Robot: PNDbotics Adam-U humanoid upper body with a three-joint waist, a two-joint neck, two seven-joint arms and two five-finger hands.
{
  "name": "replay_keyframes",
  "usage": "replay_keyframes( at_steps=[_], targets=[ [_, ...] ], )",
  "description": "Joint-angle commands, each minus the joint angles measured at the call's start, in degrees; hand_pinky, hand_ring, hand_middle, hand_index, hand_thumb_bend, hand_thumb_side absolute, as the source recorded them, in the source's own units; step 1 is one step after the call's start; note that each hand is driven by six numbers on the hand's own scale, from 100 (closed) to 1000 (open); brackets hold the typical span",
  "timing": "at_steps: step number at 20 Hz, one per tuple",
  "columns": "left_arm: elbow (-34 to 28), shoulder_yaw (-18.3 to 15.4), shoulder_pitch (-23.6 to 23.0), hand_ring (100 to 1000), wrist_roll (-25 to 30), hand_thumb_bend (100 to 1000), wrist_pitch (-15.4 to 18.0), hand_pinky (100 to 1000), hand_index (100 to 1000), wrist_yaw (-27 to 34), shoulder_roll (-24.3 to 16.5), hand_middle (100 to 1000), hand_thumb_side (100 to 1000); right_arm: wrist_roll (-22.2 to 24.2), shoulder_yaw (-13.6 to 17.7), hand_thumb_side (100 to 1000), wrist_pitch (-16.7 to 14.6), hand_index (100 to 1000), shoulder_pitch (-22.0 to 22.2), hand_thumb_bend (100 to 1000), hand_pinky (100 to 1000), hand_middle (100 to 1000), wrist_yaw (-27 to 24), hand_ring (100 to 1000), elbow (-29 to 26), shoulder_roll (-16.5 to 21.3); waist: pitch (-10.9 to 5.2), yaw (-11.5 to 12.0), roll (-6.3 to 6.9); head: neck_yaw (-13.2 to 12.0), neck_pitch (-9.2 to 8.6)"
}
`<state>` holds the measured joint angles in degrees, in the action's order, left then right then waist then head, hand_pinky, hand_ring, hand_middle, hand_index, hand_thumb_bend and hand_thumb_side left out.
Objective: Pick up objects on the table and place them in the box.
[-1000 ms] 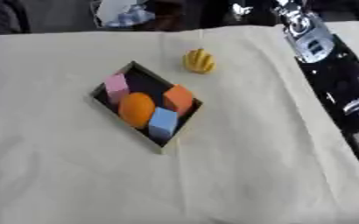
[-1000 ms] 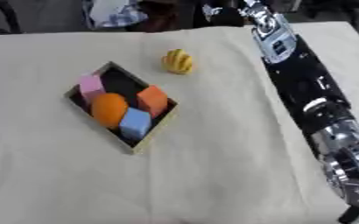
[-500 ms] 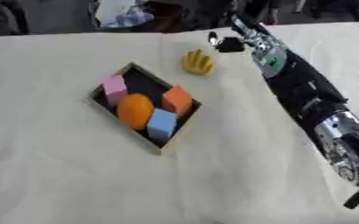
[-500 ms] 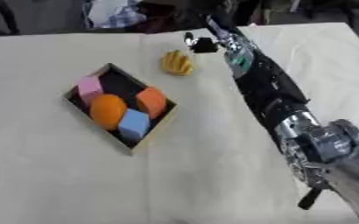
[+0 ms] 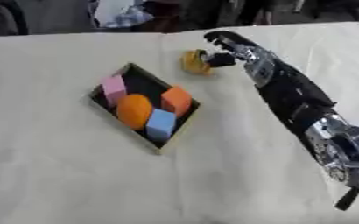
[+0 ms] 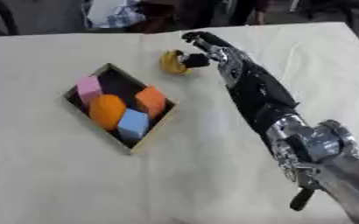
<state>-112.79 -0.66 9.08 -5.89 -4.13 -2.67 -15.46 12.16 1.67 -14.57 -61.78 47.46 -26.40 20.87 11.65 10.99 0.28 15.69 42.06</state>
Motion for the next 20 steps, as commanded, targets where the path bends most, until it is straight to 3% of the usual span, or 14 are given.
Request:
replay_keyframes(
  at_steps=[1,6,10,11,14,16,17,20],
  targets=[
    [-0.42,-0.02,0.2,552,0.42,203,-0.04,741,752,-0.27,-0.1,612,710,2.9,-0.48,612,-0.94,953,-1.11,100,866,876,1.62,911,-0.75,0.42,-1.8,0.02,-0.48,0.16,-0.06],
    [-0.36,0.06,0.18,552,0.53,196,-0.25,741,751,-0.38,0.12,611,712,7.04,-1.39,590,-2.57,940,-0.82,100,866,865,6.6,907,-1.34,-0.51,-1.76,0.06,-0.53,0.23,0.11],
    [-0.29,0.17,0.15,552,0.72,189,-0.38,741,751,-0.57,0.35,611,715,5.11,-1.21,266,-3.29,812,-0.54,100,834,722,10.74,839,-2.62,-1.15,-1.78,0.19,-0.61,0.36,0.1],
    [-0.29,0.15,0.14,551,0.7,187,-0.41,741,751,-0.62,0.38,611,715,3.13,-1.05,123,-3.29,745,-0.51,100,816,637,11.69,807,-3.21,-1.2,-1.79,0.22,-0.64,0.39,0.08],
    [-0.28,0.09,0.08,551,0.57,184,-0.51,741,750,-0.69,0.41,610,716,-3.53,-0.82,100,-3.54,689,-0.31,100,805,574,13.46,787,-4.55,-1.33,-1.81,0.25,-0.7,0.43,0.04],
    [-0.29,0.09,0.06,551,0.52,184,-0.56,741,750,-0.71,0.42,610,716,-6.11,-0.93,100,-3.83,689,-0.2,100,805,574,14.05,787,-4.44,-1.4,-1.82,0.25,-0.72,0.43,0.03],
    [-0.28,0.08,0.04,551,0.5,178,-0.58,741,749,-0.71,0.44,609,717,-7.02,-0.95,100,-4.37,650,-0.36,100,795,527,13.95,770,-4.75,-1.51,-1.84,0.22,-0.74,0.43,0.05],
    [-0.27,-0.03,-0.01,550,0.3,176,-0.72,741,748,-0.76,0.49,609,718,-8.42,-2.03,100,-8.34,645,-0.92,100,797,522,9.23,770,-9.98,-1.56,-1.86,-0.14,-0.92,0.23,0.09]
  ],
)
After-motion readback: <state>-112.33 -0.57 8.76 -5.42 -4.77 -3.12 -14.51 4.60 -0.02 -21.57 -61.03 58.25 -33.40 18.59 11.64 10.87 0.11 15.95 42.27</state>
